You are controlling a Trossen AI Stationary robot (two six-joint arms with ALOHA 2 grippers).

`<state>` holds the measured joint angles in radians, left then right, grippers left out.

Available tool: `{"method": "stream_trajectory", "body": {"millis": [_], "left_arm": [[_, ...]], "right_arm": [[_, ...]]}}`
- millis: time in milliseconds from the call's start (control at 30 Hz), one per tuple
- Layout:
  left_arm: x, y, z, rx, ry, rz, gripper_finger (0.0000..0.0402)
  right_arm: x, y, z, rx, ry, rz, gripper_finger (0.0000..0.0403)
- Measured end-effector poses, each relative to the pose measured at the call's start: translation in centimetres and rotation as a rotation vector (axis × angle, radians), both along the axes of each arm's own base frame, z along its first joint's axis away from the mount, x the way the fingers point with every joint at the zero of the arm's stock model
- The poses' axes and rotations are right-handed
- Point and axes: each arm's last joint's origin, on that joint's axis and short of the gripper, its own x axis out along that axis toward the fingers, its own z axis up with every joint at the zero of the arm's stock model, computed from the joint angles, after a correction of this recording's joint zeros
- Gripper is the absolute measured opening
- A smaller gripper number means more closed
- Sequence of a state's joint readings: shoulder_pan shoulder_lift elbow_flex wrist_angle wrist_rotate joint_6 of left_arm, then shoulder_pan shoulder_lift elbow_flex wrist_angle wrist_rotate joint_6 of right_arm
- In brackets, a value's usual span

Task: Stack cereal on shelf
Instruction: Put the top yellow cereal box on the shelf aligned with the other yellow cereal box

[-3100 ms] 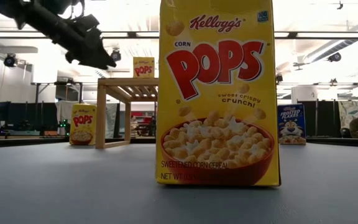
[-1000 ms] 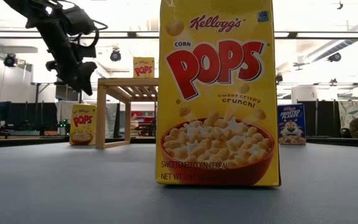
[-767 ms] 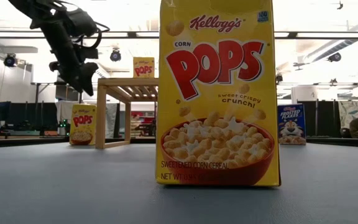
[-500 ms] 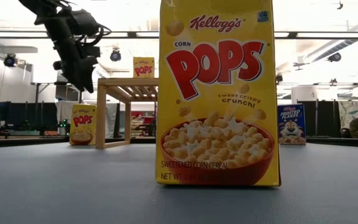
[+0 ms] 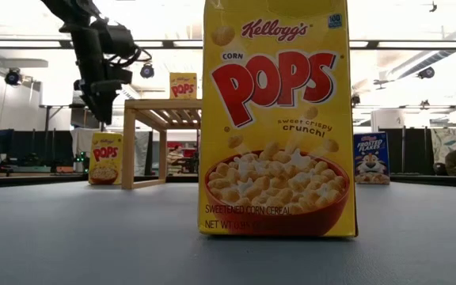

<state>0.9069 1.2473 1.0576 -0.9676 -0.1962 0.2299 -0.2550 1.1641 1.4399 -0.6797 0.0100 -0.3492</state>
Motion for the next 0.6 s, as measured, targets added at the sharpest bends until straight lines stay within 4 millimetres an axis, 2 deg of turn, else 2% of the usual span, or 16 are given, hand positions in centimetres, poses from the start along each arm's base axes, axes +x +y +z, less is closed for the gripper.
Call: {"method": "stream_trajectory", "body": {"millis": [233,600], "left_arm": [[-0.40,0.64,0.11,0.032,0.004,-0.019,0.0290],[0.07,1.11,-0.36,0.018,0.029,-0.184,0.0290]], "right_arm": [[0.00,-0.02,0.00,-0.009,0.002,0.004,0.0265],[0.02,-0.01,0.03,-0.025,0.002,0.014,0.0265]]}}
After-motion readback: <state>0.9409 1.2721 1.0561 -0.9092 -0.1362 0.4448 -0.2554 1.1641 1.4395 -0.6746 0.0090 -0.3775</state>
